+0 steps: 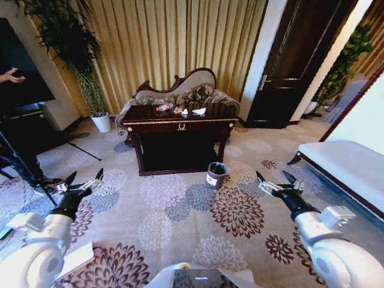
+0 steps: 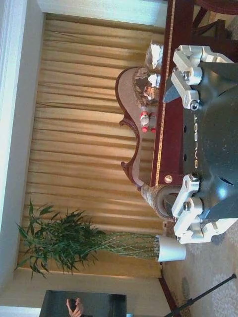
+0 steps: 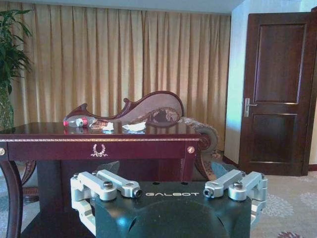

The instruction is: Move to the front of the table and place the trash on the table into the trash bin.

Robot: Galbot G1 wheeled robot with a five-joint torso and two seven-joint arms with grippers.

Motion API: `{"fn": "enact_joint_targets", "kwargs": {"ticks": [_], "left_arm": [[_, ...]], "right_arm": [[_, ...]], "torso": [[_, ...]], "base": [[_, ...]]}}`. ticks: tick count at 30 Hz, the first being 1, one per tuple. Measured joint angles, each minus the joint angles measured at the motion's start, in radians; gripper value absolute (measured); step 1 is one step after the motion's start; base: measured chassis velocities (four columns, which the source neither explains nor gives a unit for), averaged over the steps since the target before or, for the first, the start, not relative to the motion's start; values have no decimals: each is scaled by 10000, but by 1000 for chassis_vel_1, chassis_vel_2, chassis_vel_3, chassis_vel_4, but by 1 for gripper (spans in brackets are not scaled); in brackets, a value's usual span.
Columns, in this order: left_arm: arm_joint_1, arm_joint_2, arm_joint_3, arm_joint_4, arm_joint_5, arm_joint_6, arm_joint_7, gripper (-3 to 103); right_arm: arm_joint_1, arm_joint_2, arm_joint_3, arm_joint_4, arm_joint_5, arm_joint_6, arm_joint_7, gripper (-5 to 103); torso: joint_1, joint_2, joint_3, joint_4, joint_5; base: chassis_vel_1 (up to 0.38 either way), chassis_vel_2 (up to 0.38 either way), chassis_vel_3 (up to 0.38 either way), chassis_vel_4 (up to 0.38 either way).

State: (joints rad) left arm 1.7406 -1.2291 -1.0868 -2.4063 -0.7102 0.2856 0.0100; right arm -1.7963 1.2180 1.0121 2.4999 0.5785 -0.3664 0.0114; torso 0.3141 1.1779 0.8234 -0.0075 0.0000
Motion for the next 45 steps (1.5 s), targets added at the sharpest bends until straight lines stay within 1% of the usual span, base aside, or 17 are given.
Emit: {"fn": "enact_joint_targets", "kwargs": {"ticks": [15, 24, 30, 31, 34, 35, 36, 37, 41, 44, 45], "left_arm": [[9, 2, -37, -64, 11, -18, 3, 100], [52, 3, -43, -90, 17, -50, 3, 100], [41, 23, -64, -90, 23, -72, 3, 100], [38, 23, -66, -95, 23, -74, 3, 100], [35, 19, -66, -110, 23, -78, 5, 100], [35, 13, -64, -113, 24, -78, 5, 100], [40, -3, -59, -116, 27, -80, 4, 100], [47, -10, -59, -119, 29, -81, 4, 100], [75, -21, -72, -146, 31, -93, 4, 100], [97, -32, -93, -150, 31, -108, 2, 100], [113, -41, -97, -151, 32, -114, 0, 100]], "right_arm": [[70, -14, 55, 0, 139, 0, -17, 100], [51, 3, 67, 1, 141, 12, -19, 100], [51, 16, 65, 1, 140, 20, -21, 100], [50, 16, 64, 1, 141, 21, -21, 100], [43, 16, 64, 0, 140, 21, -21, 100], [41, 18, 63, 0, 140, 23, -21, 100], [34, 28, 57, 1, 138, 29, -21, 100], [31, 29, 54, 2, 136, 35, -21, 100], [25, 33, 28, 2, 130, 47, -24, 100], [24, 40, 15, 1, 124, 64, -26, 100], [23, 44, 9, 2, 122, 73, -29, 100]], "torso": [[0, 1, -1, 0, 0], [-1, 1, -1, 0, -1], [-2, 2, -1, 1, -3], [-1, 1, 0, 3, 3], [2, -2, 2, -1, 8], [2, -2, 1, -2, 8], [0, 0, -1, -1, -6], [1, 1, 0, 1, -11], [2, -1, 1, 1, 4], [3, -2, 2, 0, 0], [2, -1, -1, 0, -7]], "base": [[0, 0, 0, 0], [-121, 84, 105, -98], [-241, 231, 258, -221], [-273, 274, 292, -233], [-306, 302, 282, -288], [-338, 328, 341, -334], [-351, 328, 370, -326], [-335, 333, 370, -356], [-331, 365, 337, -363], [-372, 368, 354, -397], [-390, 412, 408, -407]]}}
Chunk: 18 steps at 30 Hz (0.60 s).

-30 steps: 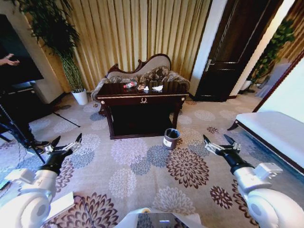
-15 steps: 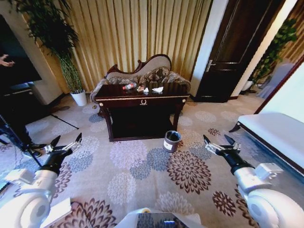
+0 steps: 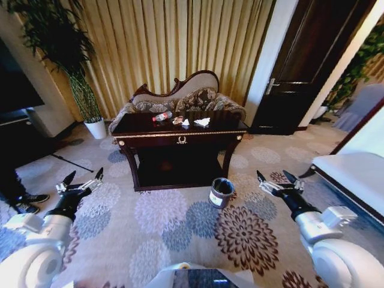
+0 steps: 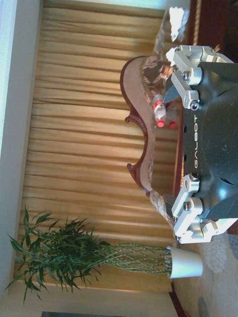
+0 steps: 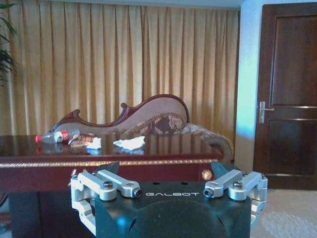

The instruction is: Move to the front of the table and place the trash on the table into the trash bin.

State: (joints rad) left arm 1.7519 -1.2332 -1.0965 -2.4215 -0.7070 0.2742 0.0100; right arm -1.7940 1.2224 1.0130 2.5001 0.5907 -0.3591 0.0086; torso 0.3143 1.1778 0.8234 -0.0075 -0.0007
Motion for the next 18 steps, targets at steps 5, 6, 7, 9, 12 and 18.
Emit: {"fn": "enact_joint_targets", "kwargs": {"ticks": [5, 6, 7, 9, 12, 18], "left_arm": [[113, -39, -15, -72, 50, -144, -1, 100], [129, -52, -15, -88, 72, -164, -1, 100], [129, -52, -15, -88, 72, -164, -1, 100], [169, -86, -15, -135, 91, -173, -1, 100], [189, -103, -19, -163, 98, -181, -1, 100], [197, -126, -45, -171, 101, -191, -2, 100]], "right_arm": [[-4, 0, -7, 1, -2, 25, -3, 100], [-3, 0, -8, 0, -2, 34, -5, 100], [-3, 0, -8, 0, -2, 34, -5, 100], [-6, 3, -9, 1, -3, 56, -8, 100], [-13, 11, -9, -1, -4, 82, -10, 100], [-17, 23, -19, 0, -14, 133, -17, 100]], "torso": [[2, -1, 4, -1, 7], [2, -1, 2, 0, 4], [2, -1, 2, 0, 4], [-2, 1, 0, 6, 5], [-3, 1, 1, -3, 15], [-3, 2, 0, 0, 12]], "base": [[-329, 364, 356, -397], [-331, 321, 372, -312], [-331, 321, 372, -312], [-362, 328, 374, -337], [-347, 328, 336, -365], [-346, 348, 348, -369]]}}
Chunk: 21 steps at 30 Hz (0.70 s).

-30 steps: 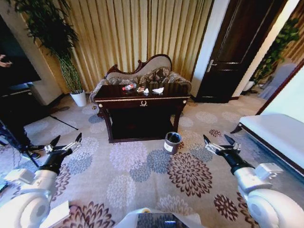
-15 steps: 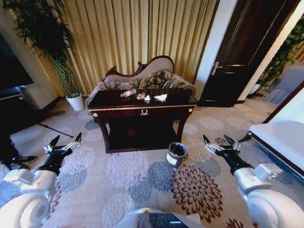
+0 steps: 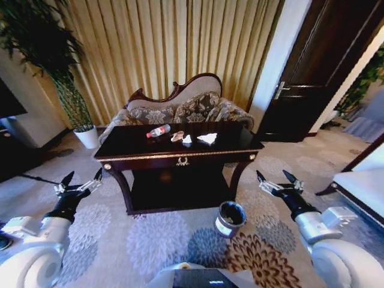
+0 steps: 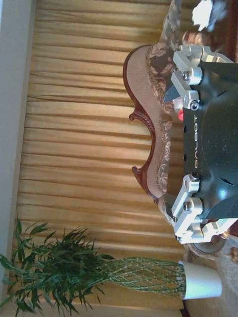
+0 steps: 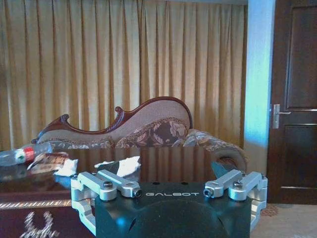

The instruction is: Move to the front of the table and place the trash on the table into the trash bin.

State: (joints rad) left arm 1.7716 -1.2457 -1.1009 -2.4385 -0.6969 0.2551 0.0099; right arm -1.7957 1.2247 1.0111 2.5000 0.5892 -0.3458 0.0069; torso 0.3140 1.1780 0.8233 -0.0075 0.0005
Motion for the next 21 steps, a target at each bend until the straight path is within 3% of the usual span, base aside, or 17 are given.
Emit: {"fn": "enact_joint_targets", "kwargs": {"ticks": [11, 15, 21], "left_arm": [[-66, -35, 71, -12, -1, -1, -5, 100], [-77, -33, 65, -22, -5, -1, -5, 100], [-58, -64, 9, -155, -5, 52, -15, 100]], "right_arm": [[91, -105, -283, 0, 232, 258, -422, 100], [276, -391, -289, 0, 600, 53, -152, 100], [1008, -1429, -562, -86, 1595, -951, 542, 100]], "torso": [[17, -8, 6, 0, -4], [15, -7, 6, -1, -4], [-14, 8, -6, -2, -7]], "base": [[-289, 308, 295, -298], [-24, 29, 35, -7], [40, -54, -49, 43]]}}
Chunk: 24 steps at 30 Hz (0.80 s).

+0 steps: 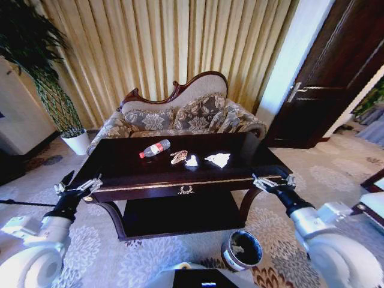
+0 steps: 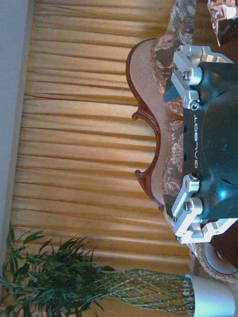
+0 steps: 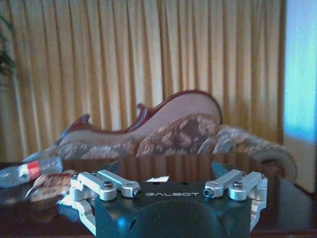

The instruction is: Move to the front of the table and place the trash on the table into the trash bin.

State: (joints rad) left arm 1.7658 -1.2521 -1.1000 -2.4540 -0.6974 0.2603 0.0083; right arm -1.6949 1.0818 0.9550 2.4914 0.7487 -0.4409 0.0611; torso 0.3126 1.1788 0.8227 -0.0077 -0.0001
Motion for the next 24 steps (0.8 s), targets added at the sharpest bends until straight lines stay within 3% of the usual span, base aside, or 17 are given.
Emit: {"fn": "enact_joint_targets", "kwargs": {"ticks": [3, 5, 8, 12, 18, 24], "left_arm": [[121, -56, -113, -214, -4, 59, -31, 100], [149, -73, -129, -250, -4, 65, -60, 100], [301, -228, -196, -453, -30, 115, -193, 100], [400, -383, -198, -467, -24, 211, -325, 100], [457, -557, -104, -472, 42, 369, -494, 100], [453, -626, -157, -472, 154, 428, -558, 100]], "right_arm": [[1112, -1087, -560, -644, 854, -652, 668, 100], [1337, -1277, -667, -795, 968, -696, 726, 100], [2667, -2270, -1445, -1816, 1448, -783, 808, 100], [3594, -2723, -2294, -2661, 1515, -799, 807, 100], [4920, -2935, -3670, -3756, 1502, -833, 815, 100], [6312, -2704, -5097, -4700, 1436, -947, 997, 100]], "torso": [[2, -1, 3, 1, 3], [4, -3, 5, 2, 4], [23, -12, 12, 5, 5], [21, -12, 11, 3, 3], [13, -7, 7, 0, 1], [16, -10, 9, 3, 2]], "base": [[10, -11, -30, 17], [0, 0, 0, 0], [0, 0, 0, 0], [0, 0, 0, 0], [0, 0, 0, 0], [0, 0, 0, 0]]}}
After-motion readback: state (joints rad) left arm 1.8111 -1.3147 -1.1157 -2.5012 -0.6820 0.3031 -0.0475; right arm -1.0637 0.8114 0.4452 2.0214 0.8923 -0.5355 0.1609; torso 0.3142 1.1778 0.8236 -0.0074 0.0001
